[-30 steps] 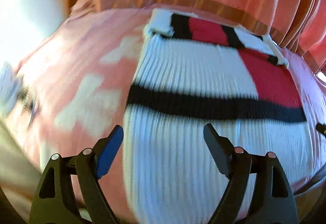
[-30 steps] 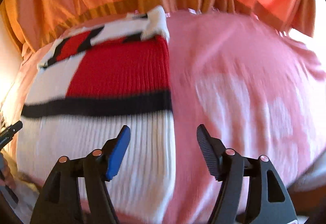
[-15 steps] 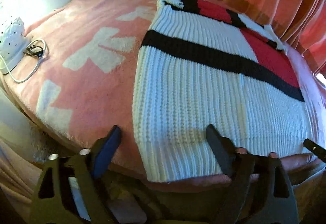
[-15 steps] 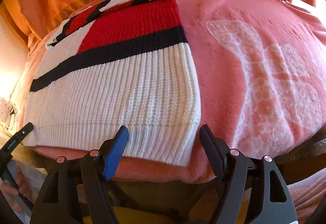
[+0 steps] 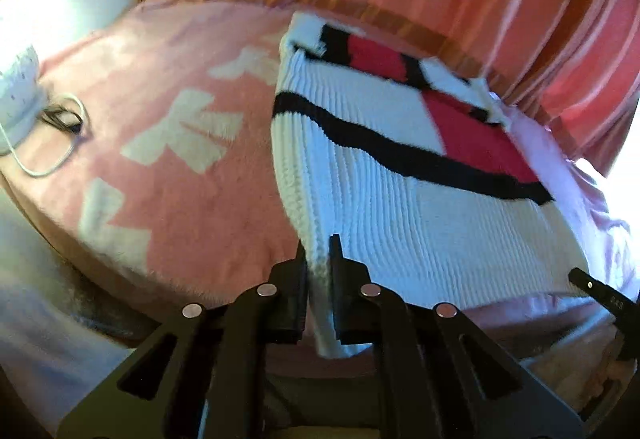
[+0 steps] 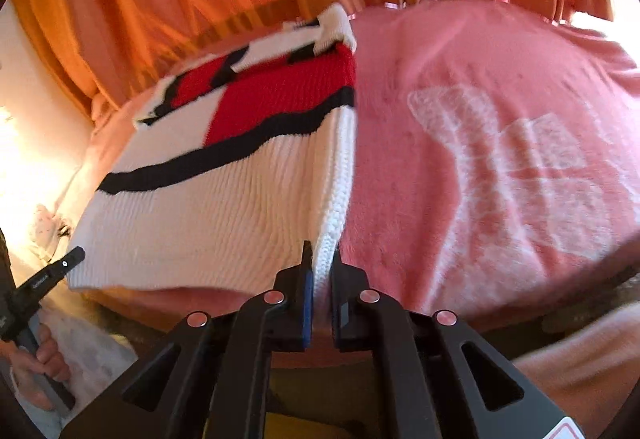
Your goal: Fold small clothes
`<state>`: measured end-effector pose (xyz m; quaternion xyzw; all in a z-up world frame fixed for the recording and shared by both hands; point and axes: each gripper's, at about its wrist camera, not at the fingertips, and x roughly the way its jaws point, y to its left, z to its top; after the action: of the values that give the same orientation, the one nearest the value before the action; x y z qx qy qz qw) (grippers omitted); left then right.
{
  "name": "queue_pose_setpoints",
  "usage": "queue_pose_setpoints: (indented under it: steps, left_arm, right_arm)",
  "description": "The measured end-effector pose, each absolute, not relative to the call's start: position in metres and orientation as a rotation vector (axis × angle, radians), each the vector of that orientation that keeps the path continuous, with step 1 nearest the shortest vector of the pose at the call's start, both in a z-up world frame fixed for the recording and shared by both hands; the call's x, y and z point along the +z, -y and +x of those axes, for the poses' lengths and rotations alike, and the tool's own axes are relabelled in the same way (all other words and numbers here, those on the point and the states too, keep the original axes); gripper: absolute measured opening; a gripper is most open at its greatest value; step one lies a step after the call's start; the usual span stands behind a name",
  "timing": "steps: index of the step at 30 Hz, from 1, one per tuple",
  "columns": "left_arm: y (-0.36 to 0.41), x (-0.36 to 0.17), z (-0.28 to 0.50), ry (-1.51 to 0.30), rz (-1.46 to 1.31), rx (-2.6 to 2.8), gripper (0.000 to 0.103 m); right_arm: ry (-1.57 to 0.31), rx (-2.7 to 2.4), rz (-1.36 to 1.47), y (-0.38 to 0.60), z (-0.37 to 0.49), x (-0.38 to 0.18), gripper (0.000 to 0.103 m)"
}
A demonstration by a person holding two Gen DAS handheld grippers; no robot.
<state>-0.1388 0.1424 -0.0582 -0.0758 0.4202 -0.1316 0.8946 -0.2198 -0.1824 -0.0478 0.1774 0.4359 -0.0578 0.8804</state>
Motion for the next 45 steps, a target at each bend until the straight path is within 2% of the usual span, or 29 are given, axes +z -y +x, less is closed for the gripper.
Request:
queue_pose_setpoints:
  steps: [5,11,16,20,24,30,34,37,40,41,42,43,44,45]
  left_arm:
    - [-0.154,-0.028,-0.193,-0.86,-0.127,-0.321,0.004]
    - [-0.167,-0.015,-0.242,-0.935,-0.175,-0.356,0.004]
    - [-0.17,0.04,-0.234,-0.817,-0.171,-0.386,0.004]
    - [-0.144,0.08,-0.164,-0.645,-0.103,-0.415,0.004]
    - [-0.113,0.083,-0.067,-0.57,-0.065,-0.332,0.004]
    - [-0.077,0.016,0.084,-0.729,-0.042,-0.203,0.004]
    - [-0.065,-0.031,0.141,-0.811,-0.014,-0.142,0.005]
    - [-0.062,-0.053,0.154,-0.861,-0.008,-0.132,0.006]
    - [-0.063,-0.06,0.161,-0.867,-0.005,-0.125,0.014]
    - [-0.065,-0.059,0.161,-0.867,-0.018,-0.124,0.017]
    - [-0.068,-0.057,0.163,-0.863,-0.029,-0.121,0.038]
    - [-0.071,-0.054,0.163,-0.851,-0.033,-0.1,0.067]
    - [-0.077,-0.047,0.16,-0.813,-0.046,-0.077,0.074]
    - [-0.082,-0.041,0.157,-0.778,-0.057,-0.076,0.077]
  right_arm:
    - [-0.931,-0.107,0.35,0.175,-0.276,-0.025,0.006]
    - [-0.985,-0.072,0.411,0.162,-0.33,-0.011,0.006]
    - [-0.845,-0.039,0.407,0.172,-0.326,0.047,0.006]
    - [-0.653,-0.03,0.311,0.198,-0.237,0.09,0.006]
    - [-0.65,-0.04,0.36,0.239,-0.13,0.077,0.006]
    - [-0.812,-0.07,0.487,0.281,0.007,0.008,0.006]
    - [-0.923,-0.09,0.484,0.285,0.06,-0.037,0.006]
    - [-0.955,-0.079,0.466,0.282,0.079,-0.051,0.009]
    - [-0.952,-0.082,0.491,0.288,0.084,-0.05,0.019]
    - [-0.923,-0.079,0.495,0.291,0.082,-0.042,0.026]
    - [-0.894,-0.085,0.491,0.293,0.079,-0.033,0.043]
    - [-0.87,-0.098,0.483,0.293,0.077,-0.027,0.054]
    - [-0.825,-0.113,0.464,0.295,0.071,-0.016,0.07]
    - [-0.789,-0.118,0.441,0.297,0.065,-0.008,0.07]
